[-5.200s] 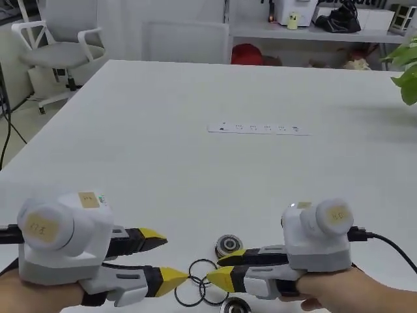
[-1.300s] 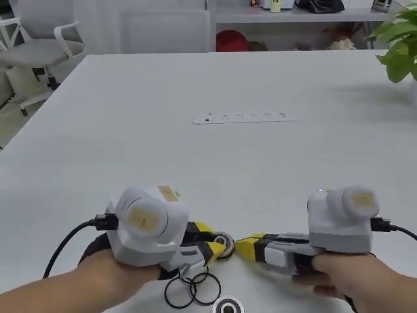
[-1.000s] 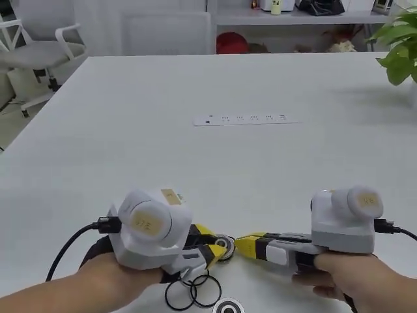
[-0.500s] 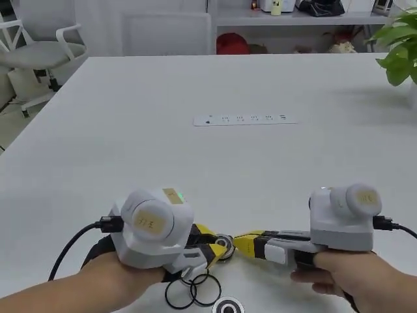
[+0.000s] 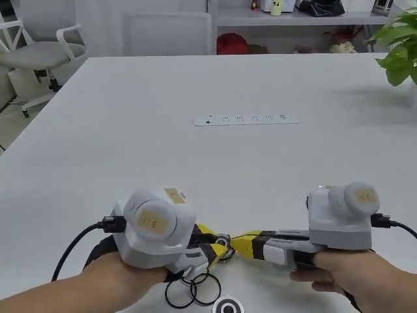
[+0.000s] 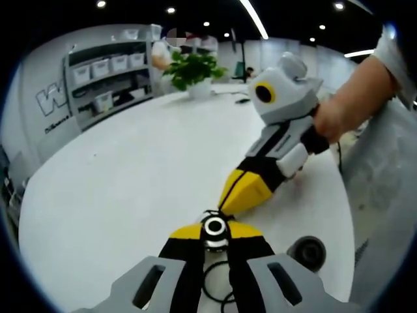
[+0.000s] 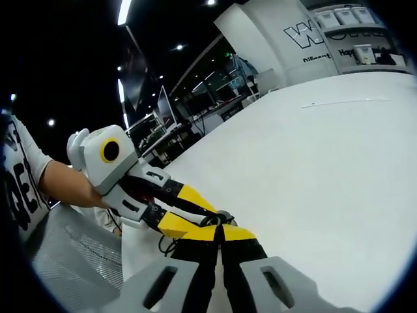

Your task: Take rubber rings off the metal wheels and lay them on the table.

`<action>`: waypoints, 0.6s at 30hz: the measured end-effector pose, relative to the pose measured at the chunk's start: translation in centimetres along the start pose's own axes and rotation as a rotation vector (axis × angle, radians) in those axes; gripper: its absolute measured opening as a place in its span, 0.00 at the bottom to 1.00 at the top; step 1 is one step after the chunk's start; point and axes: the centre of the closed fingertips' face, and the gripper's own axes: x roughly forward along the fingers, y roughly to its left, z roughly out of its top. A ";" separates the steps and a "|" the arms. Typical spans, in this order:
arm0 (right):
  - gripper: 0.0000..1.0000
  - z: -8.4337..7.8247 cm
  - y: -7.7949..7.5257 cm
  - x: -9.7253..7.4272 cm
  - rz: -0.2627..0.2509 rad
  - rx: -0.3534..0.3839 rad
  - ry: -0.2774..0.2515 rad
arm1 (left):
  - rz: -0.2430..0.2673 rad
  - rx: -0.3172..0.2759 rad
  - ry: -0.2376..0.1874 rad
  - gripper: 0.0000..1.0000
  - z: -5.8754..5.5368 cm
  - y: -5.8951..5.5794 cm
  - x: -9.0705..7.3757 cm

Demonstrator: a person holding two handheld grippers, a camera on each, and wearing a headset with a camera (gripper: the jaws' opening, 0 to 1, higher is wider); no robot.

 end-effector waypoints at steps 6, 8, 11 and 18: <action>0.00 -0.1 0.2 0.0 0.008 0.004 0.003 | 0.001 0.006 0.000 0.13 0.0 0.0 0.0; 0.00 0.0 0.2 0.0 0.010 0.006 0.002 | 0.000 0.009 0.000 0.13 0.0 -0.1 0.0; 0.00 0.0 0.3 0.0 0.012 0.008 0.001 | 0.000 0.008 0.000 0.13 0.0 -0.1 0.0; 0.00 0.5 1.3 0.3 0.061 0.015 -0.022 | -0.002 0.009 -0.004 0.13 0.0 -0.1 0.0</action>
